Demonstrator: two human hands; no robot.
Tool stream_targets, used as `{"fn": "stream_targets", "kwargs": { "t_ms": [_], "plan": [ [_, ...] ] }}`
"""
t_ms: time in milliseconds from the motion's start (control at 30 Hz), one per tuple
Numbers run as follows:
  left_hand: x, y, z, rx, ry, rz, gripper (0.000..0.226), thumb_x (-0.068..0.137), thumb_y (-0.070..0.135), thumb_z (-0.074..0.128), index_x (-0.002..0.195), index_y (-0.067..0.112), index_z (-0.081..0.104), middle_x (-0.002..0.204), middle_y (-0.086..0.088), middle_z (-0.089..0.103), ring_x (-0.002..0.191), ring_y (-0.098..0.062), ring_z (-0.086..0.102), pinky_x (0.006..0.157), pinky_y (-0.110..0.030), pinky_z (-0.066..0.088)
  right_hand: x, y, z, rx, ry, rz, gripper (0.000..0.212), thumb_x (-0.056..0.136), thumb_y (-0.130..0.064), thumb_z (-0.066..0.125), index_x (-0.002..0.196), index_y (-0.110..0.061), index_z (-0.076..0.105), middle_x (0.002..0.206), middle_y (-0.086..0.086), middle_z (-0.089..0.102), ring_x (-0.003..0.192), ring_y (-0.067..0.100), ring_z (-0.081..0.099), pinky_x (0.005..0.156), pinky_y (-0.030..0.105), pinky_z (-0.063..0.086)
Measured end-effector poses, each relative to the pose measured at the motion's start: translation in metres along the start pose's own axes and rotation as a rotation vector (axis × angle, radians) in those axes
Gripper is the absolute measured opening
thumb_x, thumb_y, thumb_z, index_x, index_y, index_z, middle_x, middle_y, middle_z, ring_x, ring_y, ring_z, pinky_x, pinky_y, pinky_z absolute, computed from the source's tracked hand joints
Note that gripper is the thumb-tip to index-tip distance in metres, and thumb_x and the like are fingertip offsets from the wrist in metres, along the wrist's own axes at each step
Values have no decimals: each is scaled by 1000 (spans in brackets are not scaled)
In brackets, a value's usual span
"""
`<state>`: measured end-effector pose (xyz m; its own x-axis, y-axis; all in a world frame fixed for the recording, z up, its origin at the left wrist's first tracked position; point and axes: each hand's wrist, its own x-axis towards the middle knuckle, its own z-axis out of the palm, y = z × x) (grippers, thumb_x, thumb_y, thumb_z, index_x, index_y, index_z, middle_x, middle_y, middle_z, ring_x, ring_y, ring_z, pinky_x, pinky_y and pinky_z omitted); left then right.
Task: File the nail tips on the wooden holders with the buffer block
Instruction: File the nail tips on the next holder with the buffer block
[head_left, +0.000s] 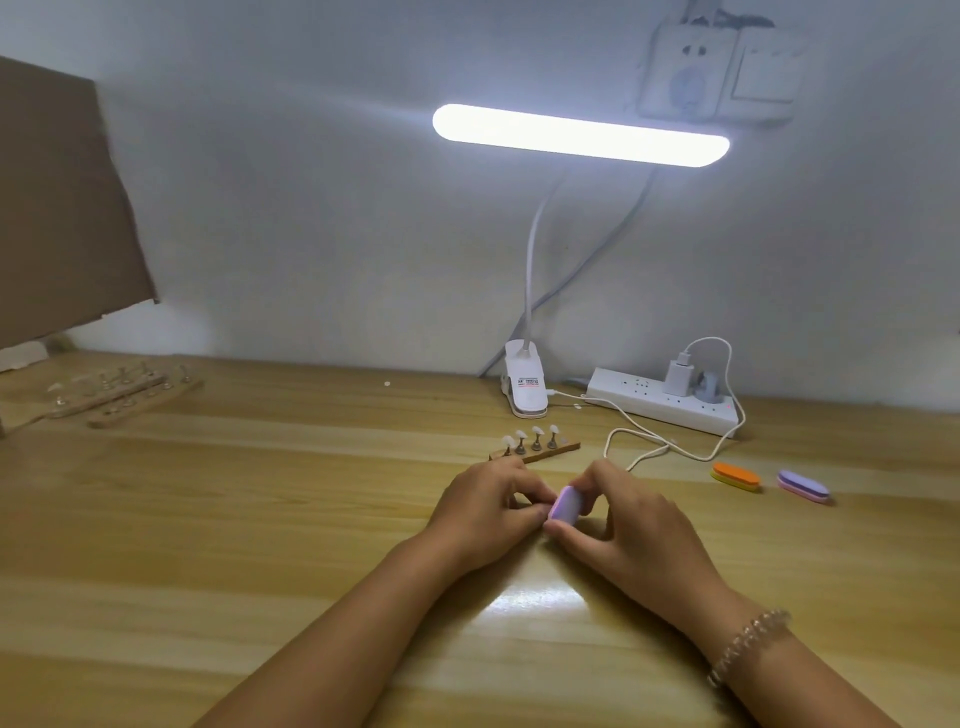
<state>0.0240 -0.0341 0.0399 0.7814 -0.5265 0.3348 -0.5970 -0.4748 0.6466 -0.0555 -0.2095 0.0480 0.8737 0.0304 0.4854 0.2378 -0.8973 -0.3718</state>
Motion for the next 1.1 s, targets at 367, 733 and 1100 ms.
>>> {"fn": "stream_targets", "kwargs": {
  "t_ms": [367, 733, 1100],
  "plan": [
    [0, 1, 1, 16, 17, 8, 11, 86, 34, 74, 96, 30, 79, 82, 13, 55, 74, -10, 56, 76, -38, 51, 5, 2, -1, 58, 51, 38, 30, 78, -52, 72, 92, -31, 56, 89, -18, 62, 65, 0, 52, 57, 26, 39],
    [0, 0, 0, -43, 15, -23, 12, 89, 31, 70, 97, 36, 77, 84, 16, 60, 70, -2, 54, 76, -29, 47, 5, 4, -2, 78, 81, 77, 30, 77, -52, 72, 91, -30, 56, 88, -17, 61, 65, -2, 50, 58, 25, 41],
    [-1, -2, 1, 56, 4, 18, 17, 94, 28, 61, 104, 34, 73, 91, 14, 61, 71, -3, 50, 69, -28, 41, 5, 3, 4, 179, 21, 42, 24, 79, -51, 70, 91, -33, 60, 90, -21, 65, 61, -6, 51, 58, 21, 35]
  ]
}}
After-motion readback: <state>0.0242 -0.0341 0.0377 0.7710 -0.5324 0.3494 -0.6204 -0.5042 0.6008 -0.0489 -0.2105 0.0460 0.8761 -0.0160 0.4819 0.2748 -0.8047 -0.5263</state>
